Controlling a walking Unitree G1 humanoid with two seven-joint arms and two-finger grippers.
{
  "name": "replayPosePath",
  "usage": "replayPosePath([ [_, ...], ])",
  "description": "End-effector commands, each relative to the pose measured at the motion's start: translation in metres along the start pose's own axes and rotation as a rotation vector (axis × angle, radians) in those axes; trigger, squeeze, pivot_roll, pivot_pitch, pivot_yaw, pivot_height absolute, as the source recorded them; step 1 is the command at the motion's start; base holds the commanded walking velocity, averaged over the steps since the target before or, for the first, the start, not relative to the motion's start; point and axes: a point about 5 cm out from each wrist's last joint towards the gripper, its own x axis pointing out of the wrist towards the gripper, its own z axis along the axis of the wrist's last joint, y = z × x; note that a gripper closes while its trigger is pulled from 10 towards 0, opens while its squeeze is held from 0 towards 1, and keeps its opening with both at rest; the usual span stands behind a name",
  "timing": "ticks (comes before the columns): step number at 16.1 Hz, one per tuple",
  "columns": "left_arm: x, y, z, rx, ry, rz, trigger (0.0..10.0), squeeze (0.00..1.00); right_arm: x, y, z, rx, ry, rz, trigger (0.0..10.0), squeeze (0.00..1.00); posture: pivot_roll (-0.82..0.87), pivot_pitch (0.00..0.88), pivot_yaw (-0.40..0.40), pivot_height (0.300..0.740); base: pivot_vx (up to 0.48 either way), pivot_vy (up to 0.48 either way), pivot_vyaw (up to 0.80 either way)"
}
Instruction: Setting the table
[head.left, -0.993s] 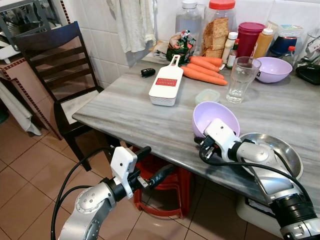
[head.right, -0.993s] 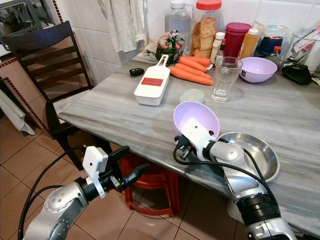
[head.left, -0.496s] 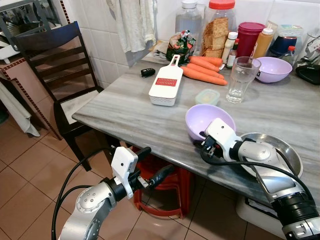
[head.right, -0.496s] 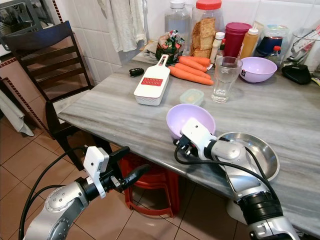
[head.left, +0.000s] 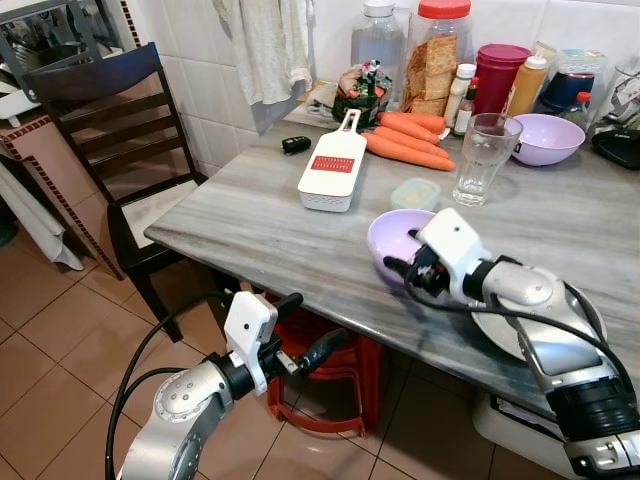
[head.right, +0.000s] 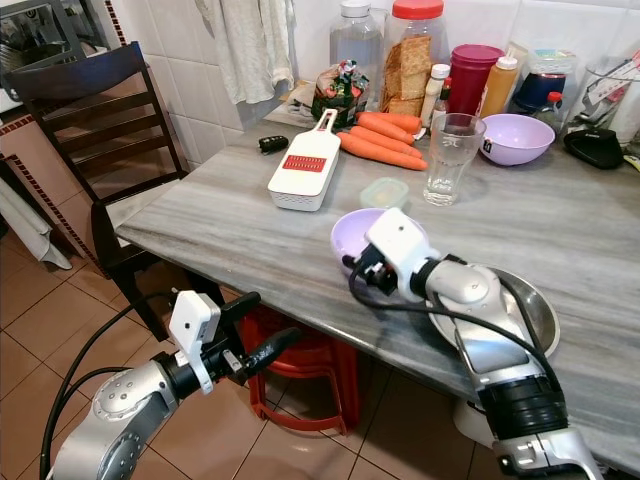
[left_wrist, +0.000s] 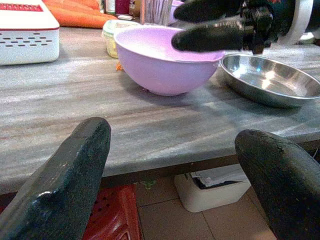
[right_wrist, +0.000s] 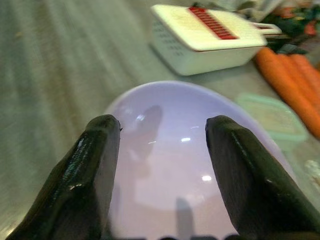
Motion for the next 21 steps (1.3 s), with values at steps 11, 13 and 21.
replayPosePath([
  [11,0.007,0.006,0.008,0.011,-0.029,0.036,10.0,0.00,-0.047,-0.017,-0.012,0.025,-0.006,-0.503,10.0,1.00,-0.14,0.022,0.074,0.740,0.000,0.000,0.00],
  [13,0.009,0.008,0.008,0.017,-0.030,0.036,10.0,0.00,-0.057,-0.021,-0.017,0.034,0.012,-0.582,10.0,1.00,-0.15,0.025,0.076,0.740,0.000,0.000,0.00],
  [21,0.013,0.008,0.003,0.039,-0.015,0.058,10.0,0.00,-0.077,-0.004,-0.054,0.222,0.171,-0.693,10.0,1.00,-0.16,0.034,0.087,0.740,0.000,0.000,0.00],
])
